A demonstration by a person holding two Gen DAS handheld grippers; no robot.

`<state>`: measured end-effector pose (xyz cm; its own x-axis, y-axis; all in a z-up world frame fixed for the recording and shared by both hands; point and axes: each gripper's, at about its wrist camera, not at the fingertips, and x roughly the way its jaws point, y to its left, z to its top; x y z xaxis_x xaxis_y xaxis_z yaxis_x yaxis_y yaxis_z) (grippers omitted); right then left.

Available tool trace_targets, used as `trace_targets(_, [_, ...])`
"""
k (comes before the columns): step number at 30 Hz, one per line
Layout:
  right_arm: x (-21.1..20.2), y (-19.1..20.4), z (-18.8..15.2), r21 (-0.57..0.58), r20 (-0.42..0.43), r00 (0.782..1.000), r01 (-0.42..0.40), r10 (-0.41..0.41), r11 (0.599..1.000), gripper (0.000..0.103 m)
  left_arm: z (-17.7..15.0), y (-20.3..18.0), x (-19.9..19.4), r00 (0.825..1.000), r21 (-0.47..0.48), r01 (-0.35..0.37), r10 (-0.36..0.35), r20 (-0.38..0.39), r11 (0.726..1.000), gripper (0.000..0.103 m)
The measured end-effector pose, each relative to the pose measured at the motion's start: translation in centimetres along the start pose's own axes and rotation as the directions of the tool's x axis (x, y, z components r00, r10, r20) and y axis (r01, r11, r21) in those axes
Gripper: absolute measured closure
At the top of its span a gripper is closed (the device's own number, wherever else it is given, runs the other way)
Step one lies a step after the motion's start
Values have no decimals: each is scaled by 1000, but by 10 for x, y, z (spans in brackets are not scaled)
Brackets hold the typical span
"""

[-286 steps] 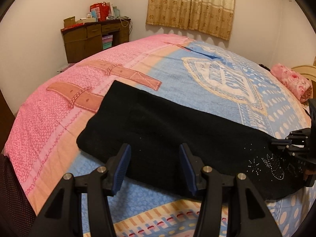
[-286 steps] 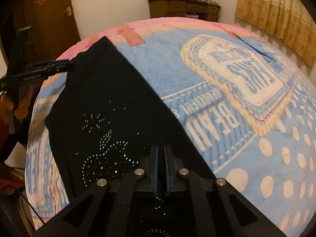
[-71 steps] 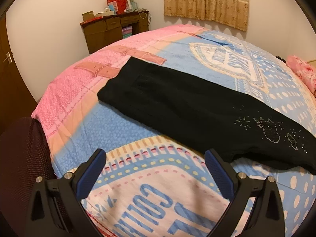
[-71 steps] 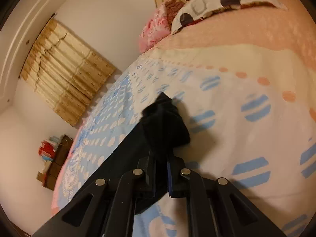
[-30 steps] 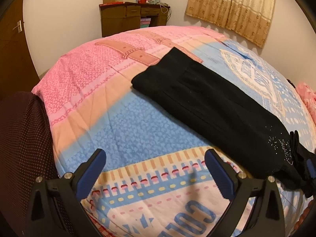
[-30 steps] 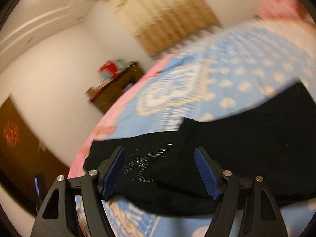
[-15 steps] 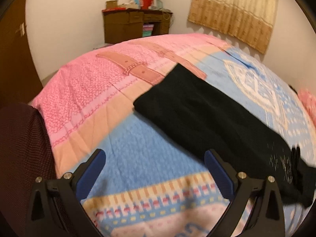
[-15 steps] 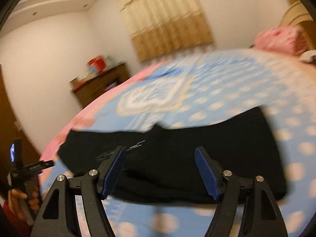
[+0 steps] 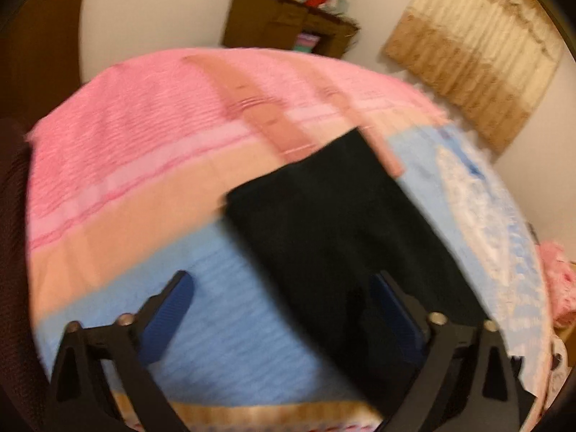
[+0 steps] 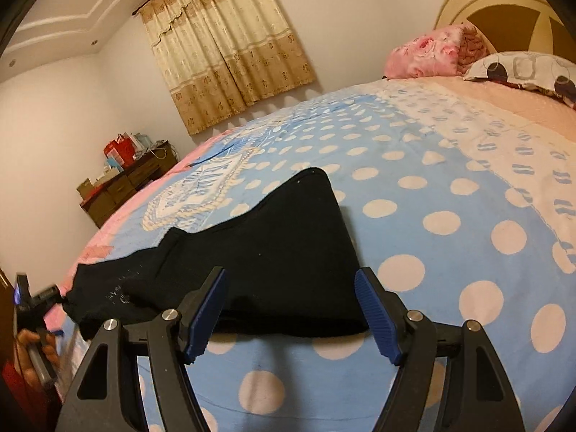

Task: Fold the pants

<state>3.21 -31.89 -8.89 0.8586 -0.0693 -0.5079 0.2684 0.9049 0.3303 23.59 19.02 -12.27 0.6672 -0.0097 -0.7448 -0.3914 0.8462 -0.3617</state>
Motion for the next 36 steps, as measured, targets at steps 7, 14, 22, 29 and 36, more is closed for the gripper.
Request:
trace_targets(7, [7, -8, -8, 28, -20, 999, 28, -28, 999, 29, 6, -5, 6, 998, -66, 52, -50, 38, 996, 37])
trace_targets(14, [9, -9, -10, 19, -17, 999, 35, -34, 999, 28, 5, 5, 8, 997, -111, 54, -47, 60, 992, 78])
trace_targets(22, [9, -9, -12, 28, -12, 1000, 16, -15, 999, 26, 6, 9, 1, 993, -138, 115, -109, 51, 984, 84])
trace_targets(29, [8, -12, -13, 46, -6, 1000, -5, 5, 999, 26, 4, 14, 4, 993, -135, 119, -116, 28, 984, 83])
trace_targets(36, [9, -13, -13, 44, -7, 1000, -5, 5, 999, 26, 3, 23, 12, 975, -224, 221, -215, 48, 949, 69])
